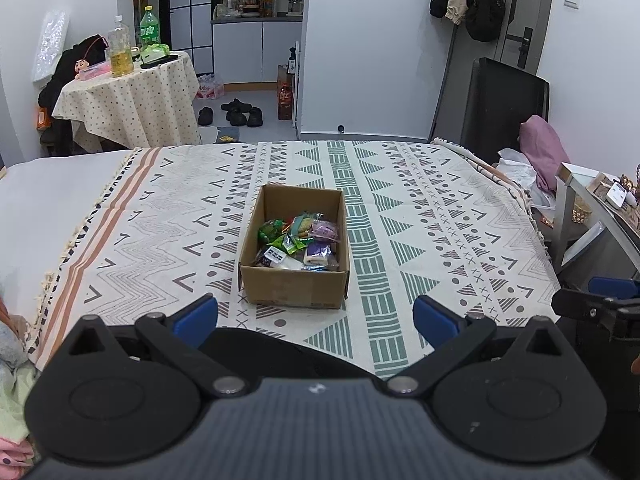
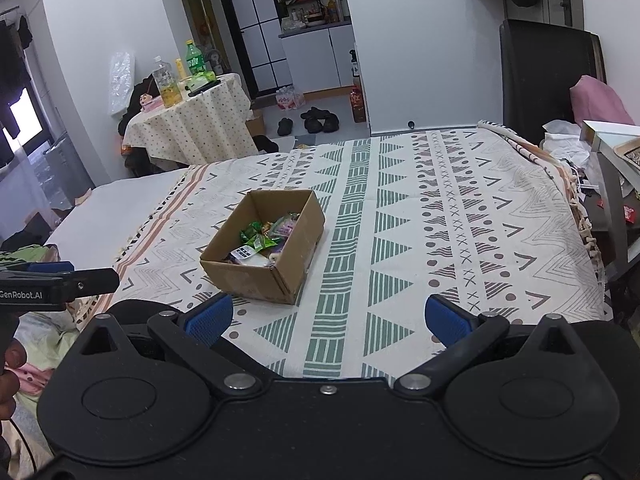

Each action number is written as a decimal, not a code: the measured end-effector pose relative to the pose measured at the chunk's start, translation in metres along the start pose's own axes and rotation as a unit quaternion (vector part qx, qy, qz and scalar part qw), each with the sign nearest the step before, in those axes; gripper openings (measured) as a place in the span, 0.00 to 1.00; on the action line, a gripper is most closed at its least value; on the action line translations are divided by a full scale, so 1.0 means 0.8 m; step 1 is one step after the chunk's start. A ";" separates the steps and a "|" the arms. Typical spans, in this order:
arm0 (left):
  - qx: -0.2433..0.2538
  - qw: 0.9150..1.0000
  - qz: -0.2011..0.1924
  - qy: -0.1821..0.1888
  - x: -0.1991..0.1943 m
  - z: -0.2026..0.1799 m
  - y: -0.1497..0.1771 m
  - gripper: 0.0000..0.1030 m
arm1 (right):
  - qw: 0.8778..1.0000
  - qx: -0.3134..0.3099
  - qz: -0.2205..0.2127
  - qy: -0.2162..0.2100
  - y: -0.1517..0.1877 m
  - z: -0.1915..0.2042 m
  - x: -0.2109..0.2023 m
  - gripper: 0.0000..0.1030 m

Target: Organize snacks

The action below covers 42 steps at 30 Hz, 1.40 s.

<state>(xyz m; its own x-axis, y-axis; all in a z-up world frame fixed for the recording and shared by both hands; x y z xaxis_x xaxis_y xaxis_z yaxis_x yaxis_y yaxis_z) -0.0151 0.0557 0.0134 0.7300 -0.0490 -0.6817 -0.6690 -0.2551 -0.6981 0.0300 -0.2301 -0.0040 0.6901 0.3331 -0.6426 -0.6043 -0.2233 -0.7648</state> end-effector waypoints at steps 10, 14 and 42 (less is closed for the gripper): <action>-0.001 1.000 0.000 0.002 0.000 0.000 0.001 1.00 | 1.000 -0.001 -0.003 -0.002 -0.001 0.000 -0.003 1.00; -0.003 1.000 -0.001 0.000 -0.001 0.000 0.001 1.00 | 1.000 -0.001 -0.003 -0.003 -0.001 0.000 -0.003 1.00; -0.003 1.000 -0.004 -0.001 -0.006 -0.002 -0.001 1.00 | 1.000 0.002 -0.004 -0.006 -0.003 0.001 -0.005 1.00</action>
Point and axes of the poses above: each gripper's, at about its wrist camera, not at the fingertips, and x roughly the way its jaws point, z to its left, y to its underside, the point moved 1 cm from there along x, roughly the way its jaws point, and after that the axes turned 11 degrees about -x, right-handed, at the moved point
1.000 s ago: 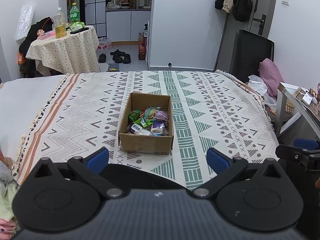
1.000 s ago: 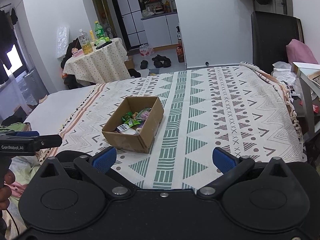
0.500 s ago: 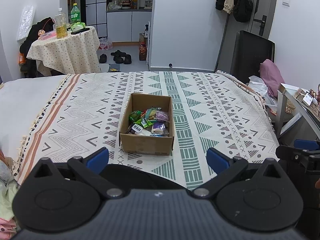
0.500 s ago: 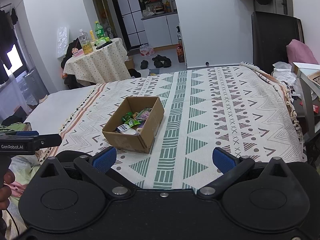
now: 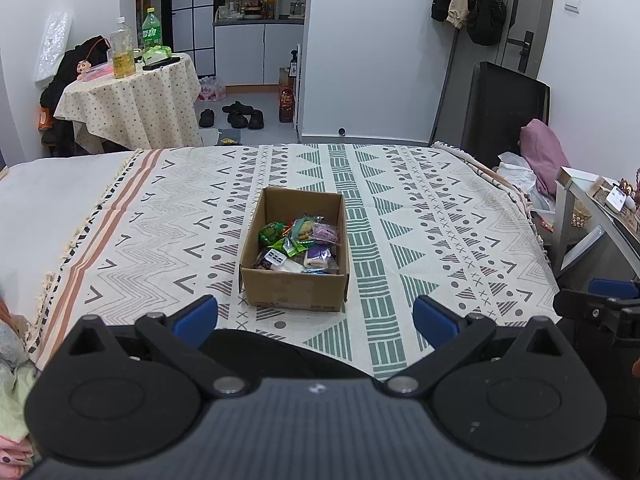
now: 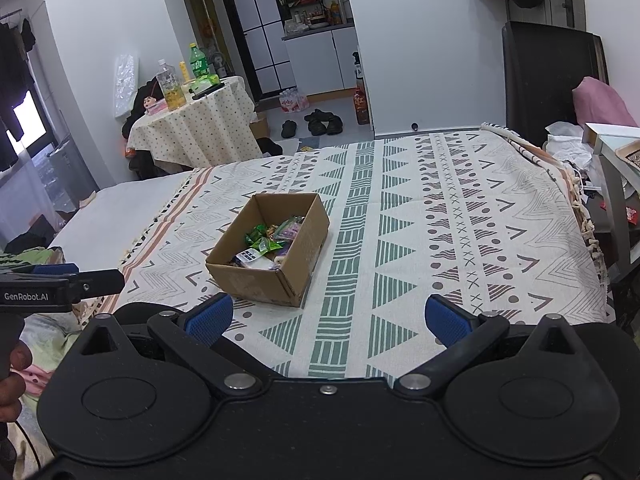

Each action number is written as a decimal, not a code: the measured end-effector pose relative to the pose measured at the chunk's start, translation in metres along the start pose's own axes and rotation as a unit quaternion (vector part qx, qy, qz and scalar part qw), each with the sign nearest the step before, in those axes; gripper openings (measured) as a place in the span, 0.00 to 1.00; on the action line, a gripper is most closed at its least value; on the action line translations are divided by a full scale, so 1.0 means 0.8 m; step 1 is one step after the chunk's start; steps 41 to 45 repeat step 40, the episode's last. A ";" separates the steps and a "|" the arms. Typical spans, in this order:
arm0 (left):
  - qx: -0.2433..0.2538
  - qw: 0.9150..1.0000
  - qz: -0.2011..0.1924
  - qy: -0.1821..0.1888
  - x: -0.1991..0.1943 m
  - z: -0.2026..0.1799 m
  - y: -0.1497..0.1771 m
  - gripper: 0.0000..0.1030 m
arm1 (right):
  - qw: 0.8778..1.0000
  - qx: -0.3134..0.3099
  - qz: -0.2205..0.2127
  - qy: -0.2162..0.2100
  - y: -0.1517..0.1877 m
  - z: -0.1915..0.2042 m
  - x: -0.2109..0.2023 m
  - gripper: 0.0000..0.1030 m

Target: Organize snacks

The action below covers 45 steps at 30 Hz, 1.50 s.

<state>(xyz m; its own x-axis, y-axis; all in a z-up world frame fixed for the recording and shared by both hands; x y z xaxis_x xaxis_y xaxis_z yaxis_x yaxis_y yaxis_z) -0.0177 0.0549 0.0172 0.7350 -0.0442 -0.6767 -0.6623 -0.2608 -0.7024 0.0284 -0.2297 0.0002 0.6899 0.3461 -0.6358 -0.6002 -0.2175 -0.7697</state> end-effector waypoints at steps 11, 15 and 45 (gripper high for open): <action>-0.001 1.000 0.000 0.000 0.000 -0.001 0.001 1.00 | 1.000 0.002 0.003 0.001 -0.001 -0.001 0.000 1.00; -0.001 1.000 0.000 0.000 0.000 0.000 0.000 1.00 | 1.000 0.002 0.003 0.001 -0.001 -0.002 0.000 1.00; -0.002 1.000 0.003 0.004 0.005 0.003 0.001 1.00 | 1.000 0.003 0.010 -0.003 0.004 -0.003 0.010 1.00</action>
Point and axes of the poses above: each gripper's, at about its wrist camera, not at the fingertips, and x roughly the way its jaws point, z to its left, y to its underside, the point moved 1 cm from there along x, roughly the way its jaws point, and after that the axes turned 11 degrees about -x, right-handed, at the moved point
